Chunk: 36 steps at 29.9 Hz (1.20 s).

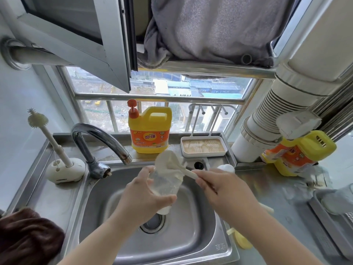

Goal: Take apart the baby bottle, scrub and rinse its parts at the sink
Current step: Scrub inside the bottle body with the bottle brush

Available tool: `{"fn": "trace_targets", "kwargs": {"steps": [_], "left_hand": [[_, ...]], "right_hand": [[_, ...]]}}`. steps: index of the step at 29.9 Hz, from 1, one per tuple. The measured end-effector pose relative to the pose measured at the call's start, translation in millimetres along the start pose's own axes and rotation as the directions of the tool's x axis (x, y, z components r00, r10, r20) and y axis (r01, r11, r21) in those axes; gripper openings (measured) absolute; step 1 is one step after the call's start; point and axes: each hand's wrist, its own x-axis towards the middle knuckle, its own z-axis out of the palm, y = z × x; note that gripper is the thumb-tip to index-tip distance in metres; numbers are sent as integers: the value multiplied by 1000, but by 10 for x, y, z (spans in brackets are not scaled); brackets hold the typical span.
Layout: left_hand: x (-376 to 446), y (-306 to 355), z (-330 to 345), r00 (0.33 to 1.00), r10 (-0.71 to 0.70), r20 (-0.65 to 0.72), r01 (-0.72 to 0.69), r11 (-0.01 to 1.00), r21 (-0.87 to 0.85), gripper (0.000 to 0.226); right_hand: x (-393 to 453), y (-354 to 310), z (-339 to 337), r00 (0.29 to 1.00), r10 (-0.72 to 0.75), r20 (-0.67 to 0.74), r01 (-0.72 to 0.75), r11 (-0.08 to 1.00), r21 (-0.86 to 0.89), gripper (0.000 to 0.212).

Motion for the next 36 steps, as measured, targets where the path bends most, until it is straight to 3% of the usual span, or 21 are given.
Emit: {"fn": "trace_targets", "kwargs": {"steps": [6, 8, 11, 17, 22, 28, 31, 36], "left_hand": [[56, -37, -164, 994, -102, 40, 109, 971, -214, 73], [66, -4, -201, 991, -79, 113, 107, 958, -267, 70], [52, 103, -146, 980, -34, 197, 94, 948, -305, 70], [47, 125, -196, 979, -39, 199, 115, 917, -383, 71], [30, 191, -121, 965, -16, 260, 126, 904, -409, 71], [59, 140, -275, 933, 16, 359, 186, 833, -521, 80], [34, 184, -227, 911, 61, 407, 208, 786, -582, 84], [53, 288, -169, 918, 81, 389, 209, 736, -644, 79]], "right_hand": [[-12, 216, -40, 997, 71, 41, -70, 997, -38, 25], [-59, 303, -65, 994, 105, 24, -106, 993, 56, 24], [24, 233, -94, 999, 21, -48, -13, 986, 163, 21], [10, 387, -171, 999, 42, 1, -42, 994, 99, 22], [36, 235, -134, 998, -54, -38, 60, 983, 172, 21], [-78, 462, -182, 999, 49, -13, -45, 976, 214, 39], [-76, 380, -167, 999, 34, -9, -29, 945, 325, 40], [-82, 308, -132, 999, 19, -27, -8, 942, 335, 34]]}}
